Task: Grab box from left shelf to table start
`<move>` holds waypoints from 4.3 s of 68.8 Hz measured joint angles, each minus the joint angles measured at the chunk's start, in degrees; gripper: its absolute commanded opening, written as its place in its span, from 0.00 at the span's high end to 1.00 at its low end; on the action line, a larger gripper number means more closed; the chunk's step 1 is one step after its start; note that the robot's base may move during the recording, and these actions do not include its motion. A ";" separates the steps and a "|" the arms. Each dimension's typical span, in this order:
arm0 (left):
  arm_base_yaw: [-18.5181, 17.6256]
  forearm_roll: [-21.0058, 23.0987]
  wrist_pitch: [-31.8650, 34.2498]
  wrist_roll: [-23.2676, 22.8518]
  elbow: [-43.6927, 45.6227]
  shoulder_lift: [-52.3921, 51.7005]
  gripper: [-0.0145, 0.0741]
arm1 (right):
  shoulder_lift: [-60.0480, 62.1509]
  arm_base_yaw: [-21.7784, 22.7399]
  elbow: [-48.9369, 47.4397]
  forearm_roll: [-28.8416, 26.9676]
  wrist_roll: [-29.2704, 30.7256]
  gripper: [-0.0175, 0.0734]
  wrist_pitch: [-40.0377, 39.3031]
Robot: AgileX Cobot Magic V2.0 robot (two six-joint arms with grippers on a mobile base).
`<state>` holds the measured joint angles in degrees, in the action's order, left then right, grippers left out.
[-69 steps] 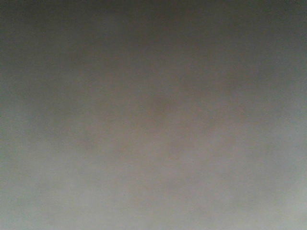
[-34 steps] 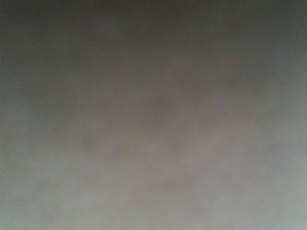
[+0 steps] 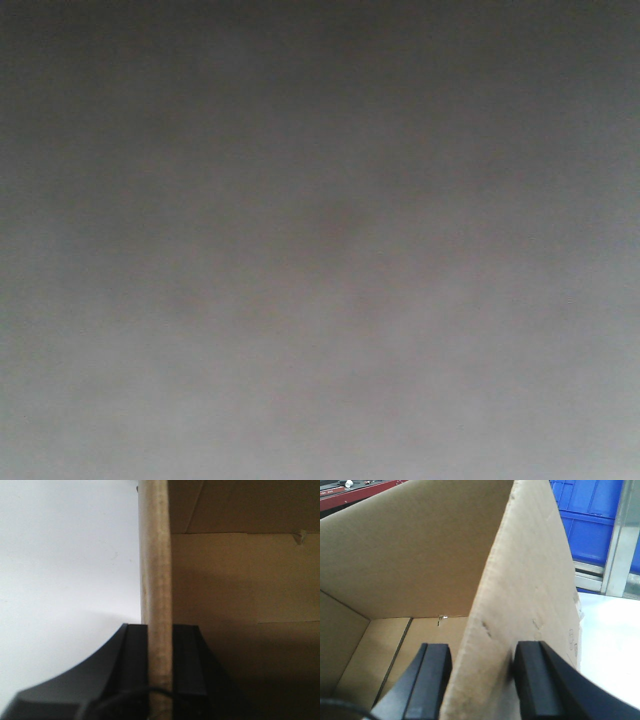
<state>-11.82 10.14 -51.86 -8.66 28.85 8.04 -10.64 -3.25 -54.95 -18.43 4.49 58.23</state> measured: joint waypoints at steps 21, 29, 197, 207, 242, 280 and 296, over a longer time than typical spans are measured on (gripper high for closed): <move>0.00 0.00 0.00 0.00 0.00 0.00 0.94 | 0.00 0.00 0.00 0.00 0.00 0.74 0.00; 0.00 0.00 0.00 0.00 0.00 0.00 0.94 | 0.00 0.00 0.00 0.00 0.00 0.74 0.00; 0.00 -12.54 -1.46 1.54 40.98 67.70 0.94 | -60.22 -0.22 -14.94 9.85 -0.58 0.74 -0.24; -0.20 -12.69 0.56 1.54 41.25 69.14 0.84 | -61.28 -0.22 -14.94 10.47 -0.58 0.74 -1.05; -0.09 -14.67 0.96 1.91 41.25 70.08 0.29 | -61.11 -0.22 -15.01 12.62 -0.58 0.11 -0.16; -0.09 -13.96 -7.71 1.91 46.96 58.43 0.42 | -49.46 -0.22 -19.41 14.84 -2.42 0.49 1.49; -0.09 -13.96 -5.48 1.91 41.51 45.57 0.79 | -40.00 -0.22 -16.94 15.18 -2.57 0.74 3.50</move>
<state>-11.91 -3.82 -57.34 -6.75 70.35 53.60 -50.64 -3.47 -71.89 -3.25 1.93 61.73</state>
